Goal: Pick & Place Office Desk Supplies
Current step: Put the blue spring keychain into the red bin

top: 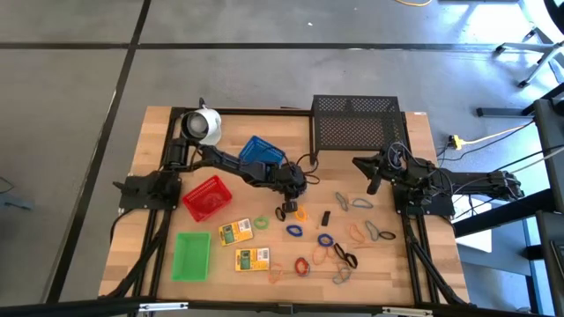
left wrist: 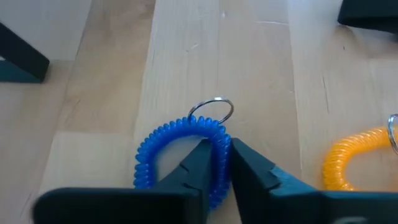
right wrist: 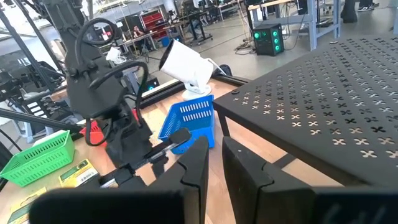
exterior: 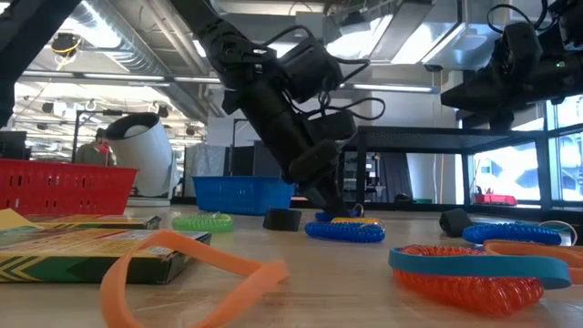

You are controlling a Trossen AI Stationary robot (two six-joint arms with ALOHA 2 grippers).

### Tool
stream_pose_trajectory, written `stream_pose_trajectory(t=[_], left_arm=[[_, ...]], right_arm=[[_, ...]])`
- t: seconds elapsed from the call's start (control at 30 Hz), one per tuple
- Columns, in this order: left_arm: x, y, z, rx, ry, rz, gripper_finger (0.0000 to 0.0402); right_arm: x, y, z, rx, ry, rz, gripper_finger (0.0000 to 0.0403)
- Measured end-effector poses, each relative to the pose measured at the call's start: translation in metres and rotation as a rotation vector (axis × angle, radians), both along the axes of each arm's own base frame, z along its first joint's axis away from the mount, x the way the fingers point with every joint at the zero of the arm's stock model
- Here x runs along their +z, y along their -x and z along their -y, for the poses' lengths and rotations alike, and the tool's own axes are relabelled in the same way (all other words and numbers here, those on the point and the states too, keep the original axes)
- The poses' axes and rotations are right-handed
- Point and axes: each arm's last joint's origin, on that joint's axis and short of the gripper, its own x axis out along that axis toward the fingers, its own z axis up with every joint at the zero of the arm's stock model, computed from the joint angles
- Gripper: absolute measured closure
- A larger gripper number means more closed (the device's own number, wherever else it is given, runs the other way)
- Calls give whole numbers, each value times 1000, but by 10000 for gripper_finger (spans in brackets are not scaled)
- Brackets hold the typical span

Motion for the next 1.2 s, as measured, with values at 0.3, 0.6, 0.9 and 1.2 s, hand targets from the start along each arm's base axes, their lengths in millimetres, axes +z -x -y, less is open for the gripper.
stream_pose_trajectory(t=[0.3, 0.6, 0.9, 1.2], left_arm=[[8, -3, 0, 55, 19, 84, 382], [67, 2, -2, 93, -17, 238, 384], [155, 38, -4, 310, 41, 415, 383], [190, 121, 9, 561, 169, 98, 382]], right_arm=[[0, 0, 0, -1, 0, -1, 353], [-2, 0, 0, -3, 2, -19, 353], [-2, 0, 0, -2, 2, -19, 353], [-2, 0, 0, -2, 3, -19, 353]])
